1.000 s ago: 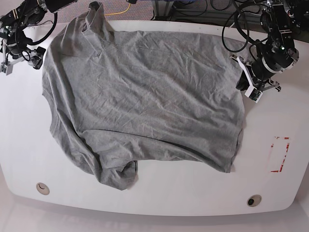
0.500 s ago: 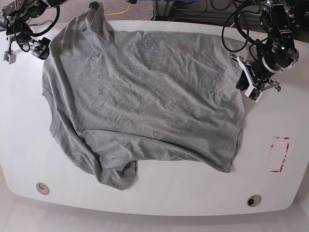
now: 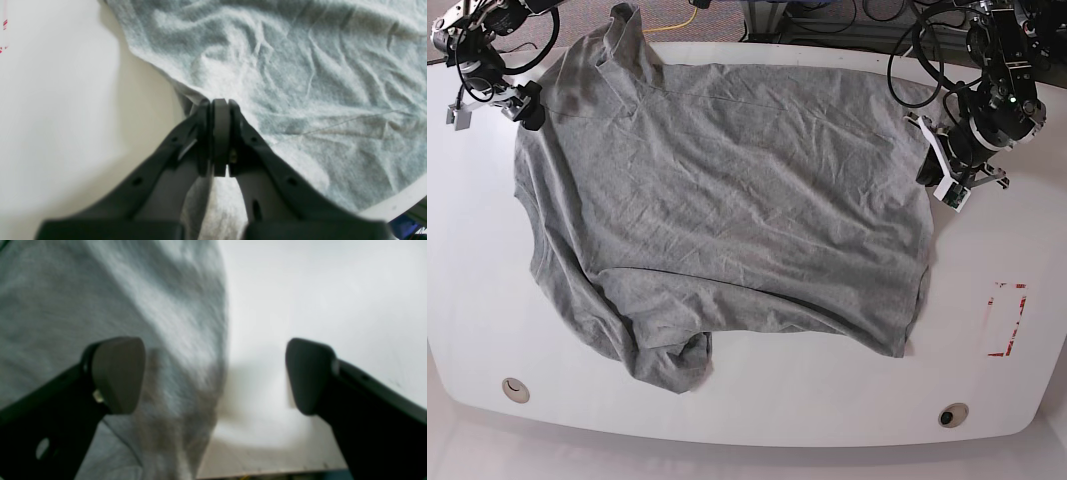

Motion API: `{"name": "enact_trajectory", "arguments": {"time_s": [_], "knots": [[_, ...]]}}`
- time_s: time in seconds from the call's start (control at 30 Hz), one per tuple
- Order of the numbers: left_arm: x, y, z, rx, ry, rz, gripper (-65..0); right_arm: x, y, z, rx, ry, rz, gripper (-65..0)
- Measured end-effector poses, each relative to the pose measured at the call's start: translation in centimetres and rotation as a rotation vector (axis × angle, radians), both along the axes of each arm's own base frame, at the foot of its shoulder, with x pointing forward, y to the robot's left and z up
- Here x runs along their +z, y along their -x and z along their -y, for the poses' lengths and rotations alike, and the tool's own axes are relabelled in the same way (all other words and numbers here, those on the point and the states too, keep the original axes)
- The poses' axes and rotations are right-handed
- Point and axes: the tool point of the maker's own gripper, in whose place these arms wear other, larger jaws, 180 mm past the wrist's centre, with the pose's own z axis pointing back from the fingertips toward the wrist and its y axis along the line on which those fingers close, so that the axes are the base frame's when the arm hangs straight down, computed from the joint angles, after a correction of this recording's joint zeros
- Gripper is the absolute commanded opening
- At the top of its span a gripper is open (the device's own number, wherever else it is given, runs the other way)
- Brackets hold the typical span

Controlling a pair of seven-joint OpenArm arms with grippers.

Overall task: Layout the t-shirt on the table in an organized manner, then fold the t-shirt properly
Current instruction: 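Move the right gripper to the collar-end corner and grasp the fabric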

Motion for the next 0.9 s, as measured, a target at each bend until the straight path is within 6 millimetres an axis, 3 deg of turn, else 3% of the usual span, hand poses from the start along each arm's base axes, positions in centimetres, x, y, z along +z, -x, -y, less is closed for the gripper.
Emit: {"name": "enact_trajectory", "arguments": {"time_s": [0.5, 0.9], "knots": [[0.0, 0.0, 0.0, 0.002, 0.000, 0.000, -65.0, -0.4, 0.0, 0.3, -0.022, -0.060, 0.045, 0.0], [0.0, 0.0, 0.0, 0.001, 0.001, 0.000, -65.0, -0.4, 0.7, -1.5, 0.037, -0.040, -0.001, 0.0]]}}
